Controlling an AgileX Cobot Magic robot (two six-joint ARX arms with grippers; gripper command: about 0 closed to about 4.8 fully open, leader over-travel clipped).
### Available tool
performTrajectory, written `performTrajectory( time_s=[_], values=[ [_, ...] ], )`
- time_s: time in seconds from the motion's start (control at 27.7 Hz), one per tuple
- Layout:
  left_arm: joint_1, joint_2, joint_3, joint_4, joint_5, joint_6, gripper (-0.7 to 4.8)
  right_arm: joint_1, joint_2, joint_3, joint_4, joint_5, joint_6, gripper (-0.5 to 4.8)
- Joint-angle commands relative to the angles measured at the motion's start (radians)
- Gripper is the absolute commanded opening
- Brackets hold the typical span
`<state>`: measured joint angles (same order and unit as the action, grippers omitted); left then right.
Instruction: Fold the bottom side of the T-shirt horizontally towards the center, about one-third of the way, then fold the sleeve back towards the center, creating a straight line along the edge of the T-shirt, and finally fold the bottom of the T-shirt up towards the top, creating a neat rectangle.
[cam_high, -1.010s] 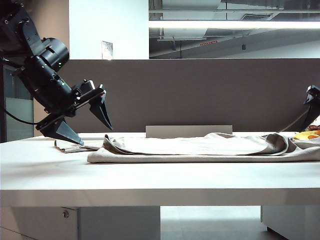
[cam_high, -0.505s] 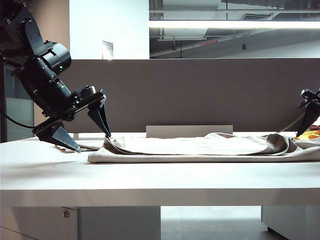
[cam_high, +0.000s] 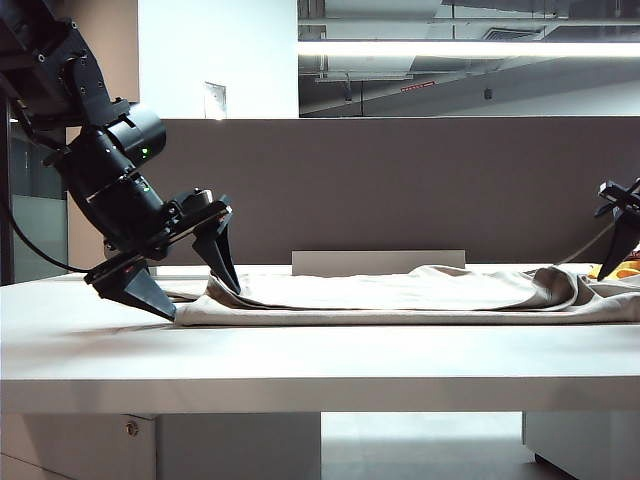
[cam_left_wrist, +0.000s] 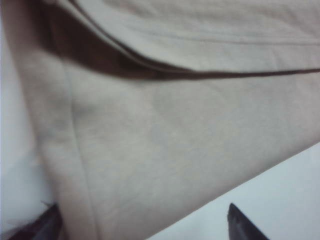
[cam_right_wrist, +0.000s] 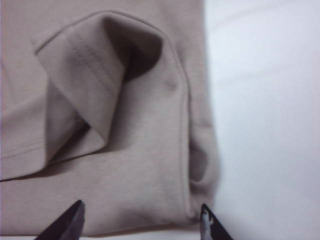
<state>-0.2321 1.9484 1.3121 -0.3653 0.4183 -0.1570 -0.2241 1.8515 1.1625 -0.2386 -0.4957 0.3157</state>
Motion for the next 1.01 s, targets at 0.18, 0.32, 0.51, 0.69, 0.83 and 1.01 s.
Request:
performTrajectory(
  time_s=[0.18, 0.32, 0.51, 0.69, 0.83, 1.01],
  values=[
    [-0.006, 0.017, -0.001, -0.016, -0.003, 0.001, 3.37, 0.0, 0.002, 0.003, -0.011, 0.031, -0.015, 2.91],
    [-0.005, 0.017, -0.001, -0.022, -0.014, 0.018, 3.29, 0.0, 0.016, 0.003, -0.021, 0.033, -0.022, 2.5],
    [-0.005, 0.017, -0.001, -0.021, -0.014, 0.037, 1.96, 0.0, 0.027, 0.003, -0.024, 0.034, -0.029, 1.57],
    [-0.005, 0.017, -0.001, -0.021, -0.014, 0.053, 1.3, 0.0, 0.027, 0.003, -0.018, 0.034, -0.031, 0.39],
    [-0.005, 0.017, -0.001, -0.021, -0.014, 0.077, 0.3, 0.0, 0.027, 0.003, -0.019, 0.033, -0.032, 0.08],
    [-0.005, 0.017, -0.001, -0.027, -0.014, 0.08, -0.06, 0.0, 0.027, 0.003, -0.039, 0.027, -0.036, -0.06]
  ],
)
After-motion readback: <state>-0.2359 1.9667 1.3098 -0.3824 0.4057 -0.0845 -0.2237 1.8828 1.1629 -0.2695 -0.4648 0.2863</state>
